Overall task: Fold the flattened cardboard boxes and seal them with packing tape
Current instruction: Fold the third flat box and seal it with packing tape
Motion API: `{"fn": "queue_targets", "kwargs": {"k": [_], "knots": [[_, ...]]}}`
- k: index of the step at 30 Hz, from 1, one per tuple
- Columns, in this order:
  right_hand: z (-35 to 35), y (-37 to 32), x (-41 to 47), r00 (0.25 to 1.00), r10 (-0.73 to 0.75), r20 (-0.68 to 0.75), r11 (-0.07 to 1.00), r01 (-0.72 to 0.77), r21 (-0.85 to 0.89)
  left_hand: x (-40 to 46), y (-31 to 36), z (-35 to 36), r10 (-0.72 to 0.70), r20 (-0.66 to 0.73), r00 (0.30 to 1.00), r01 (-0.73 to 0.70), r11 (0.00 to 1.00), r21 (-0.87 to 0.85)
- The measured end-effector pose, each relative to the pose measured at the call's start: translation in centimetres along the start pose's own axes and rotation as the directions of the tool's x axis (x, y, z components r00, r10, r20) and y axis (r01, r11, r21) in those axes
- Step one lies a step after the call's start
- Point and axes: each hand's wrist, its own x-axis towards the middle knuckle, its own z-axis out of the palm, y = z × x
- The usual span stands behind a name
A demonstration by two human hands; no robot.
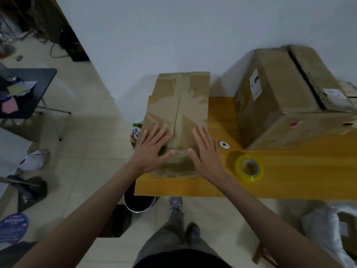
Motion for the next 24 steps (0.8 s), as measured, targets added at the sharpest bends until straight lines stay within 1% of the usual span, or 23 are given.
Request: {"fn": "queue_targets", "kwargs": {"k": [1, 2, 3, 4, 5, 6, 7, 9, 11, 14, 18, 20, 24], "knots": [[-0.1, 0.3, -0.1, 0.991, 0.122, -0.047, 0.984, -0.114, 0.136, 0.0, 0.0, -0.1, -0.106, -0.034, 0.994, 0.105, 0.994, -0.041], [-0.3, 0.6, 0.0, 0.967, 0.250, -0.044, 0.931, -0.228, 0.283, 0.2, -0.1, -0.3, -0.205, -0.045, 0.978, 0.201, 0.977, -0.071], [-0.5, 1.0, 0.3, 0.929, 0.370, 0.004, 0.838, -0.336, 0.430, 0.5, -0.3, -0.5, -0.287, -0.031, 0.957, 0.283, 0.954, -0.094], [-0.7, 1.5, 0.6, 0.879, 0.470, 0.080, 0.715, -0.432, 0.550, 0.9, -0.6, -0.7, -0.353, -0.004, 0.936, 0.350, 0.929, -0.122], [-0.7, 2.0, 1.0, 0.820, 0.545, 0.174, 0.583, -0.520, 0.624, 1.4, -0.9, -0.9, -0.402, 0.023, 0.915, 0.400, 0.902, -0.160], [-0.7, 2.5, 1.4, 0.761, 0.591, 0.266, 0.471, -0.594, 0.652, 1.8, -1.1, -1.0, -0.435, 0.043, 0.899, 0.434, 0.877, -0.204], [-0.7, 3.0, 1.8, 0.711, 0.615, 0.341, 0.391, -0.651, 0.651, 2.2, -1.3, -1.0, -0.454, 0.053, 0.889, 0.453, 0.857, -0.245], [-0.2, 3.8, 2.1, 0.654, 0.613, 0.444, 0.292, -0.709, 0.642, 2.5, -1.5, -0.8, -0.461, 0.054, 0.886, 0.457, 0.846, -0.276], [0.8, 4.5, 2.5, 0.631, 0.598, 0.494, 0.255, -0.735, 0.628, 2.3, -1.7, -0.3, -0.444, 0.031, 0.895, 0.438, 0.866, -0.243], [2.5, 5.4, 3.1, 0.612, 0.588, 0.529, 0.248, -0.759, 0.602, 1.7, -2.9, -0.2, -0.441, -0.013, 0.898, 0.426, 0.875, -0.228], [4.1, 6.2, 3.9, 0.591, 0.581, 0.560, 0.220, -0.776, 0.591, 1.2, -5.0, -0.8, -0.439, -0.007, 0.898, 0.426, 0.876, -0.227], [5.0, 6.7, 4.4, 0.556, 0.604, 0.572, 0.195, -0.798, 0.570, 1.2, -5.5, -1.1, -0.436, -0.004, 0.900, 0.423, 0.876, -0.232], [6.6, 7.6, 5.1, 0.475, 0.653, 0.590, 0.103, -0.828, 0.551, 1.3, -5.3, -0.9, -0.433, -0.012, 0.901, 0.416, 0.873, -0.253]]}}
